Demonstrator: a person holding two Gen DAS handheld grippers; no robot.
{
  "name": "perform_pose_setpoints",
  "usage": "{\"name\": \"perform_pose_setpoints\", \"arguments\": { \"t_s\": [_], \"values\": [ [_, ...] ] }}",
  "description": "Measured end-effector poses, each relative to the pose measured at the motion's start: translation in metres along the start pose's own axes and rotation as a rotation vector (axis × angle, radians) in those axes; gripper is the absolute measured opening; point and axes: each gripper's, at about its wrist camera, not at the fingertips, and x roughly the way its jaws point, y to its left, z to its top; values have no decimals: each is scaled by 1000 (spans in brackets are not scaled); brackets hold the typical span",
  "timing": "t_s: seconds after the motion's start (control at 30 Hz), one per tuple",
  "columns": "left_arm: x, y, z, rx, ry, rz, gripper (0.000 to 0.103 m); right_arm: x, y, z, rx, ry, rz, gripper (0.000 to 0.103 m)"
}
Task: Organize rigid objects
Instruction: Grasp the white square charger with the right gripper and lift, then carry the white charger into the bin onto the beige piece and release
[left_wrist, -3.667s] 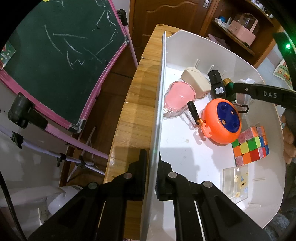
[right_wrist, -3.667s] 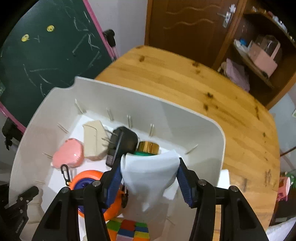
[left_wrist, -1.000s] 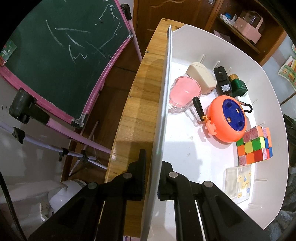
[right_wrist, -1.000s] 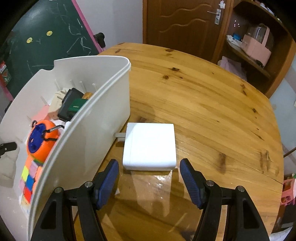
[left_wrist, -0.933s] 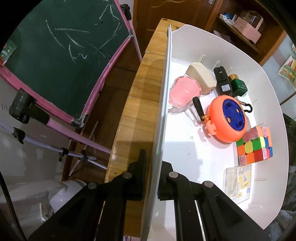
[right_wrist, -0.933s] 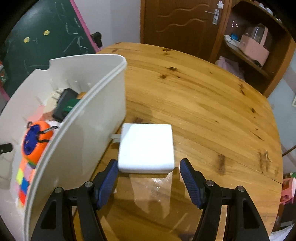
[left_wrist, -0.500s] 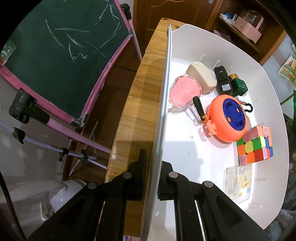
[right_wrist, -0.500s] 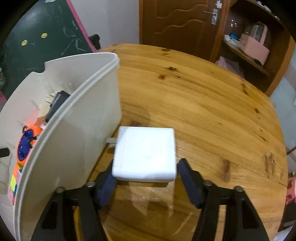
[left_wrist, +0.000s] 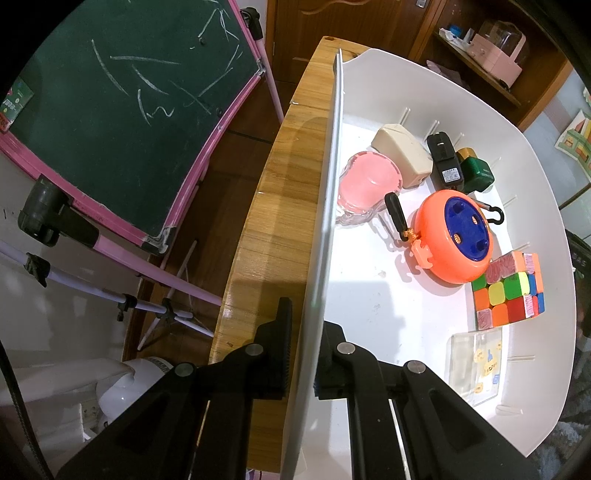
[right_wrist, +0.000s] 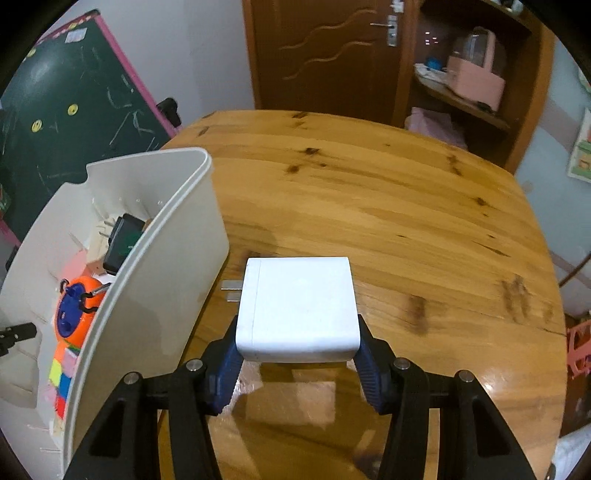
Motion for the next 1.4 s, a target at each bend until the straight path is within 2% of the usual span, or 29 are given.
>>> {"name": "perform_pose_setpoints", "arguments": {
  "t_s": [0.13, 0.23, 0.4, 0.6, 0.73, 0.83, 1.0, 1.17, 1.4],
  "values": [
    [0, -1, -1, 7, -2, 5, 11, -27, 1, 1, 9, -46, -33, 55],
    [0, -1, -1, 12, -5, 7, 11, -59, 10, 11, -20, -120, -66, 55],
    [-1, -1, -1, 16, -9, 8, 11, -119, 32, 37, -52, -244, -72, 55],
    [-5, 1, -1, 16, -26, 1, 11, -176, 75, 76, -127, -372, -34, 55],
    [-7, 2, -1, 15, -36, -14, 11, -184, 113, 95, -198, -407, 9, 55],
    [-8, 3, -1, 12, -42, -28, 11, -167, 140, 103, -237, -380, 46, 55],
    [-9, 4, -1, 6, -50, -48, 11, -105, 172, 109, -251, -239, 107, 55],
    [-9, 7, -1, -3, -57, -59, 11, -37, 188, 102, -242, -70, 108, 55],
    [-8, 7, 1, -3, -52, -75, 11, 17, 193, 83, -249, 59, 77, 55]
  ]
}}
